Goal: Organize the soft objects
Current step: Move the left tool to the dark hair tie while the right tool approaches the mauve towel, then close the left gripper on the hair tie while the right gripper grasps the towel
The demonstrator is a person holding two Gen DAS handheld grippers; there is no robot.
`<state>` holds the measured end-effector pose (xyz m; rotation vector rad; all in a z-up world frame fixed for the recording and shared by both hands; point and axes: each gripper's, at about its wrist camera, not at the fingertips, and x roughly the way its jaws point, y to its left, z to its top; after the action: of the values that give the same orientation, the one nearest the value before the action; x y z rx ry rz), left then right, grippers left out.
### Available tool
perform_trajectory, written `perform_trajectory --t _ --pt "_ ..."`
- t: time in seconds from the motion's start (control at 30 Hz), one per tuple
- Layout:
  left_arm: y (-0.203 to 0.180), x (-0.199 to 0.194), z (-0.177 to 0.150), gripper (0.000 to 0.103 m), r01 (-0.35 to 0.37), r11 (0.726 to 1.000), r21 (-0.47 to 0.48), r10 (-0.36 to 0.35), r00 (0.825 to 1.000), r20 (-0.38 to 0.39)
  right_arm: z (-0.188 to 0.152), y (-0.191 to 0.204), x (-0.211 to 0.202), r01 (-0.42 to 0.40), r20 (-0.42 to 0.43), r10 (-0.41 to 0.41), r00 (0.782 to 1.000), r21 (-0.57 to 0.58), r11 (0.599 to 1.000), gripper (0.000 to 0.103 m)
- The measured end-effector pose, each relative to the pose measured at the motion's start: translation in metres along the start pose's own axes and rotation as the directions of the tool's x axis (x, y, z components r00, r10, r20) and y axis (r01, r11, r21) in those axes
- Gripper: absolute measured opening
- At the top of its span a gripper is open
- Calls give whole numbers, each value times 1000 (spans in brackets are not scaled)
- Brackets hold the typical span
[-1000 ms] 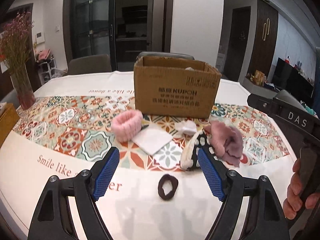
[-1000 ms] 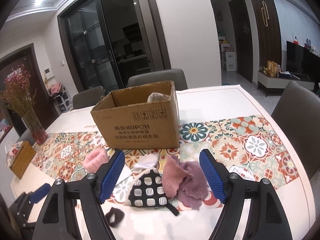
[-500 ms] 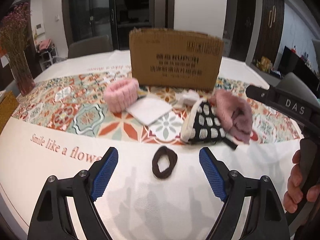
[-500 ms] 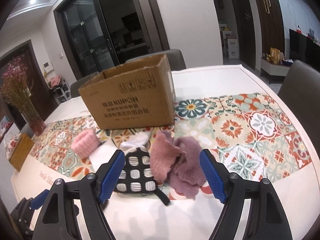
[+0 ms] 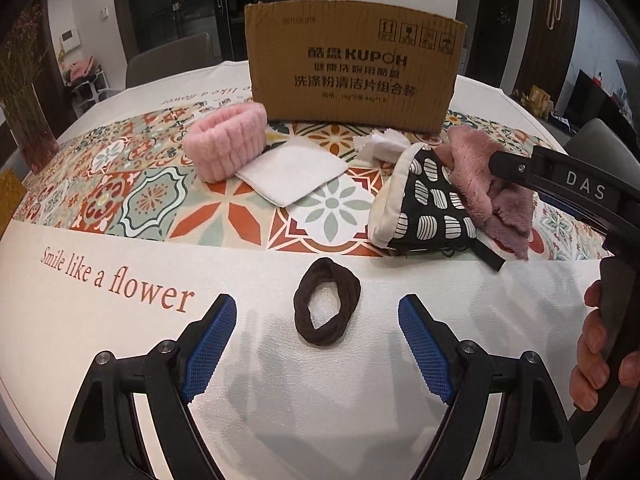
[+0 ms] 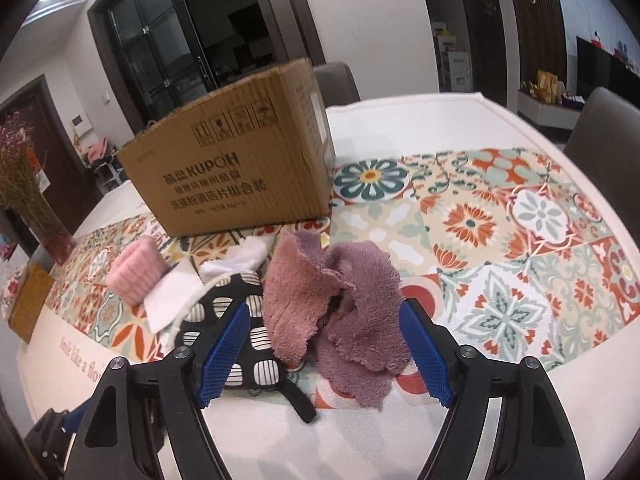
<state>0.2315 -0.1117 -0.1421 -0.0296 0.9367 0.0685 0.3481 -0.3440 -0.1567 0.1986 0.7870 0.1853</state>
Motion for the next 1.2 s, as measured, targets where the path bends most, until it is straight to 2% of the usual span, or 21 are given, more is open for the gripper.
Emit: perform_trajectory --t 0.27,0.53,0.63,0.7,0.83,1.0,1.2 --pt "1 14 1 83 4 1000 1 -4 1000 -23 -5 -1 26 2 -67 -2 998 -3 1000 78" --pt "2 27 2 79 14 1000 -1 -15 998 -57 -9 -1 39 34 -89 -36 995 -19 999 78" --pt "3 28 2 73 18 1000 3 -18 999 -49 -10 0 42 47 -92 -49 995 -26 999 78" --pt "3 27 3 66 22 1000 7 -22 999 -39 -10 0 44 55 -88 -58 994 -33 998 78" --pt "4 28 4 62 26 1000 18 -25 999 -25 -11 2 46 67 -77 -70 995 -47 997 78" --pt "2 28 6 41 44 998 48 -44 999 -9 -12 4 47 80 -74 -84 994 -57 995 78" --pt "2 29 8 26 69 995 69 -69 998 -11 -12 8 47 104 -78 -110 991 -77 992 75"
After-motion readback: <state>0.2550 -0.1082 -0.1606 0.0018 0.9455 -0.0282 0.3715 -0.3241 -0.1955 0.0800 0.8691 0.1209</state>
